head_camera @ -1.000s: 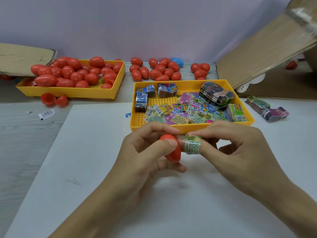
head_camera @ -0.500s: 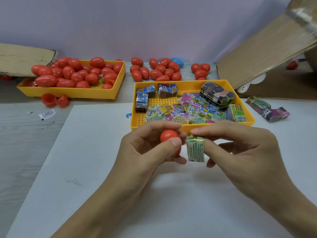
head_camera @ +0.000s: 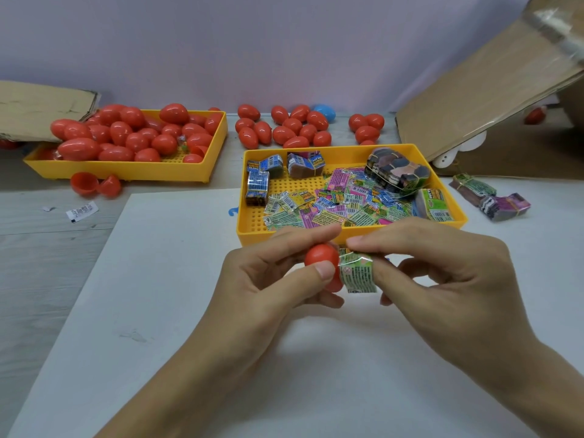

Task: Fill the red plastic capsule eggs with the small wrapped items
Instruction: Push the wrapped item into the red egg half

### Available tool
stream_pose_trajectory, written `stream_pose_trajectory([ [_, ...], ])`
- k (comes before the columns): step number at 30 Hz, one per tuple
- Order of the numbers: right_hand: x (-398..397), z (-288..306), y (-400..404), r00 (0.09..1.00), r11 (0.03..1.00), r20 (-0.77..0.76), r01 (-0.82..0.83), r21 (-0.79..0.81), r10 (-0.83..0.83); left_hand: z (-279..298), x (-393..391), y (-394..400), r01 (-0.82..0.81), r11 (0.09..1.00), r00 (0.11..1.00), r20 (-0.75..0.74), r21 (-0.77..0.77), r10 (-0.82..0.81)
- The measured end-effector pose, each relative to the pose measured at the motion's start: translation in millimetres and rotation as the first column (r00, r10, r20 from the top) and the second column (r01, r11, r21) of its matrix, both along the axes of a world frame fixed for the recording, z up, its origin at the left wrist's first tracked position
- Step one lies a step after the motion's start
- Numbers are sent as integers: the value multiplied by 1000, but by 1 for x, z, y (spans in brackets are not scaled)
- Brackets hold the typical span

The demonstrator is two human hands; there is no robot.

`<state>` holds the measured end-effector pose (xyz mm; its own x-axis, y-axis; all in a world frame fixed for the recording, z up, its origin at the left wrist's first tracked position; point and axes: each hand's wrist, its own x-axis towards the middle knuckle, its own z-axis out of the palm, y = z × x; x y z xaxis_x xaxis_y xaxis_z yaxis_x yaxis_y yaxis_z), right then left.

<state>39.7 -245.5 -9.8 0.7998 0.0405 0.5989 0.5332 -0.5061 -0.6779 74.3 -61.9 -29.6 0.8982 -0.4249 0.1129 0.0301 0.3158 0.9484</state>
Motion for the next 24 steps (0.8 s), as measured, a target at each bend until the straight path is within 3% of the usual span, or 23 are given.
stream_pose_trajectory([
  [18,0,0,-2,999,988,29,-12,-154,16,-4,-1,-3,-55,998,998,12,25,55],
  [21,0,1,-2,999,992,-21,-30,-125,27,-6,0,-2,-93,996,995,37,8,92],
  [24,-2,1,1,981,998,-187,-50,35,56,-5,0,-1,-142,990,987,78,-5,142],
])
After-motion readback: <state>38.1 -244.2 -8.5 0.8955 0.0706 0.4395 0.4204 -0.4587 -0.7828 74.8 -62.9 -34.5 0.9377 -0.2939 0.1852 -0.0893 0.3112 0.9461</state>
